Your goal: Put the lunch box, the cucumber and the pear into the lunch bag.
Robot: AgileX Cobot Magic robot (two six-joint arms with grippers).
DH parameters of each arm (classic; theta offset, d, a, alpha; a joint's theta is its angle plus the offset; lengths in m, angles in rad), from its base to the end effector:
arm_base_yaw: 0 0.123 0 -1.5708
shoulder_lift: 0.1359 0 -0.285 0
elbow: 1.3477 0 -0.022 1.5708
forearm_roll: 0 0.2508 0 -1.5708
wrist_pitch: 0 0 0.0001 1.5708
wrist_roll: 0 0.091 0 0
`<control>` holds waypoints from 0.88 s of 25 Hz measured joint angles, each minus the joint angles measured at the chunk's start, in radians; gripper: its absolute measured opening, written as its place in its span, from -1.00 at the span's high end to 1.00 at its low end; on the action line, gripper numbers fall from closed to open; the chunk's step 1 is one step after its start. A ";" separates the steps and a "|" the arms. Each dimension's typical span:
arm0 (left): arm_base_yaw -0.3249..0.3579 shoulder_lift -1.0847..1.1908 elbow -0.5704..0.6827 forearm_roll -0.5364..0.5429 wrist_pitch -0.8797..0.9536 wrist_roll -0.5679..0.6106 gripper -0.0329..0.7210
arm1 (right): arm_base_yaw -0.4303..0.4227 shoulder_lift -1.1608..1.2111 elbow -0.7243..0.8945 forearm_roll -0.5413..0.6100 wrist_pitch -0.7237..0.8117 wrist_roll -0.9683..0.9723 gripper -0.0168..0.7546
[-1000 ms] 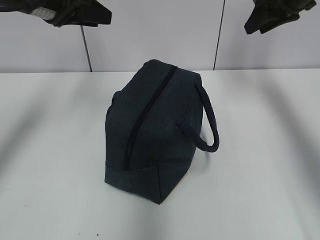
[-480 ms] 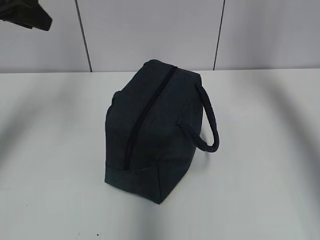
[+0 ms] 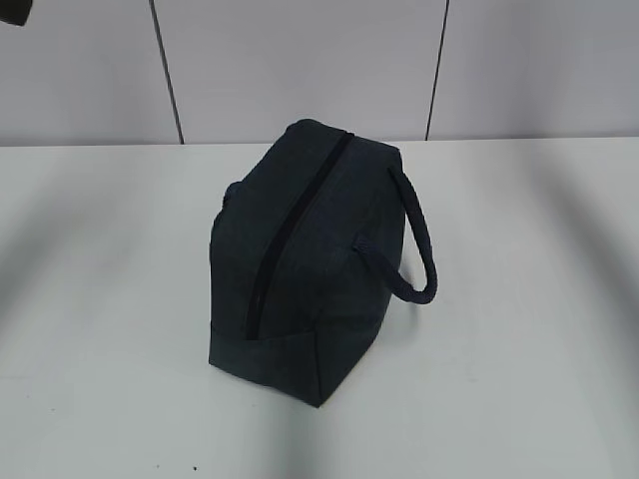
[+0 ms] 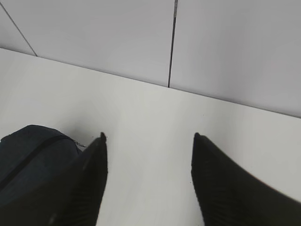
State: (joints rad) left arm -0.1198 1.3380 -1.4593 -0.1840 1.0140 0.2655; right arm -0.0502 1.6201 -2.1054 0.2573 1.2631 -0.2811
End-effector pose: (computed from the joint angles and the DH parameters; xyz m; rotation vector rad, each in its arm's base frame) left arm 0.2723 -0.0470 0.4157 0.4122 2.3259 -0.1615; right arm 0.3206 0.0060 0.5018 -0.2988 2.2111 0.1386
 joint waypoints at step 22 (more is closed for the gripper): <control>0.000 -0.496 -0.005 0.064 0.259 -0.145 -0.45 | 0.000 -0.861 0.768 -0.036 0.008 0.067 -0.24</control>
State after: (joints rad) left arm -0.1198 0.8424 -1.4641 -0.1200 1.2732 0.1209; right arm -0.0502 0.7591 -1.3375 0.2217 1.2714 -0.2143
